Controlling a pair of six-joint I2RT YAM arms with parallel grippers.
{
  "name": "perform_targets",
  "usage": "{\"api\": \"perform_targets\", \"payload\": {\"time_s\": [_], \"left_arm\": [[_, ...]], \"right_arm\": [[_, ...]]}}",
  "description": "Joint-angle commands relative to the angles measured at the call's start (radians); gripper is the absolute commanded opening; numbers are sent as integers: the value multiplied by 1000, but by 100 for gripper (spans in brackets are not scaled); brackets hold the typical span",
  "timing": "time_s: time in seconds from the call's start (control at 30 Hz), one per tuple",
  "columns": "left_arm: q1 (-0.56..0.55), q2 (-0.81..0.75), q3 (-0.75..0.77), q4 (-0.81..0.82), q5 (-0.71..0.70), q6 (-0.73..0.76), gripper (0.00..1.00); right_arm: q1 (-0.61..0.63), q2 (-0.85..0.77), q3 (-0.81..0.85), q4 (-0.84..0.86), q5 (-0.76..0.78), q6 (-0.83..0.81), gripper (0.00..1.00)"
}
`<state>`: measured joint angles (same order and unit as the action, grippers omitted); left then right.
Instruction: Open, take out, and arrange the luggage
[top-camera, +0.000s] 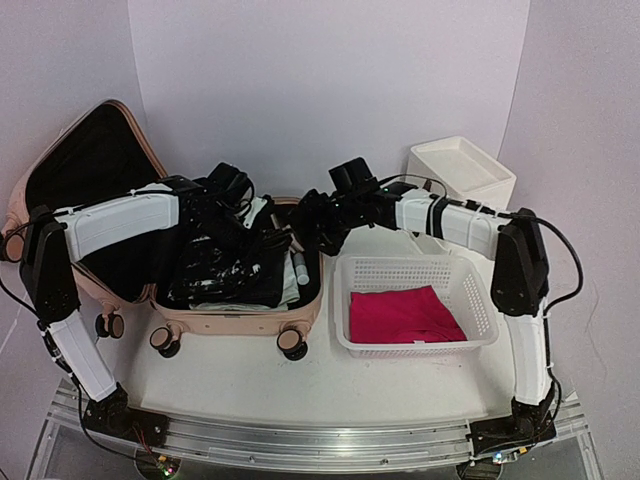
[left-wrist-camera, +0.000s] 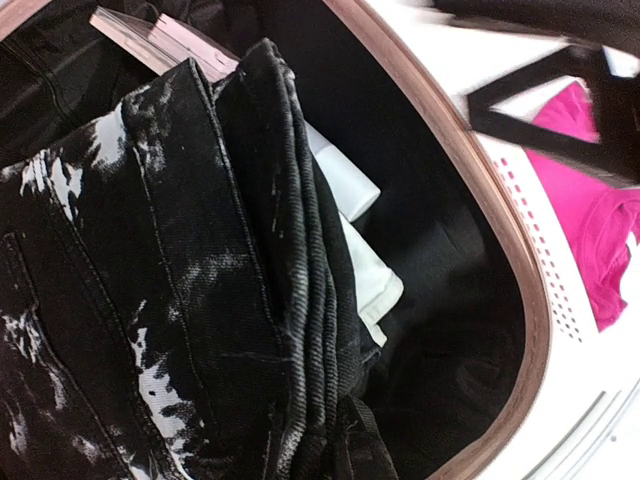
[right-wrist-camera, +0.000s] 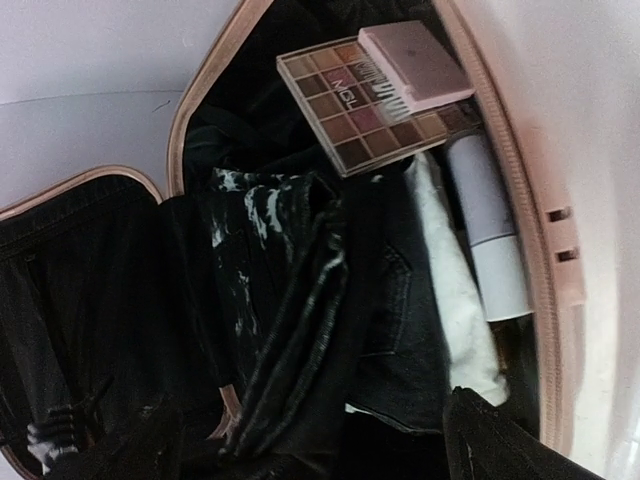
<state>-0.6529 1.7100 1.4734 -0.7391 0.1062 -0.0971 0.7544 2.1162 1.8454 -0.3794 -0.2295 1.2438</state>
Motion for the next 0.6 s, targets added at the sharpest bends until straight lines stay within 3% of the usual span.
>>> {"api": "perform_targets", "payload": {"time_s": [0.0, 0.37, 0.57], "left_arm": [[-2, -78, -4, 45, 68, 12, 0], [-4, -106, -34, 60, 95, 19, 0], [-8, -103, -43, 63, 123, 19, 0]], "right_arm": [[58, 113, 176, 54, -11, 70, 94], [131, 261, 296, 43, 1, 162, 96], [143, 320, 359, 77, -4, 224, 82]]}}
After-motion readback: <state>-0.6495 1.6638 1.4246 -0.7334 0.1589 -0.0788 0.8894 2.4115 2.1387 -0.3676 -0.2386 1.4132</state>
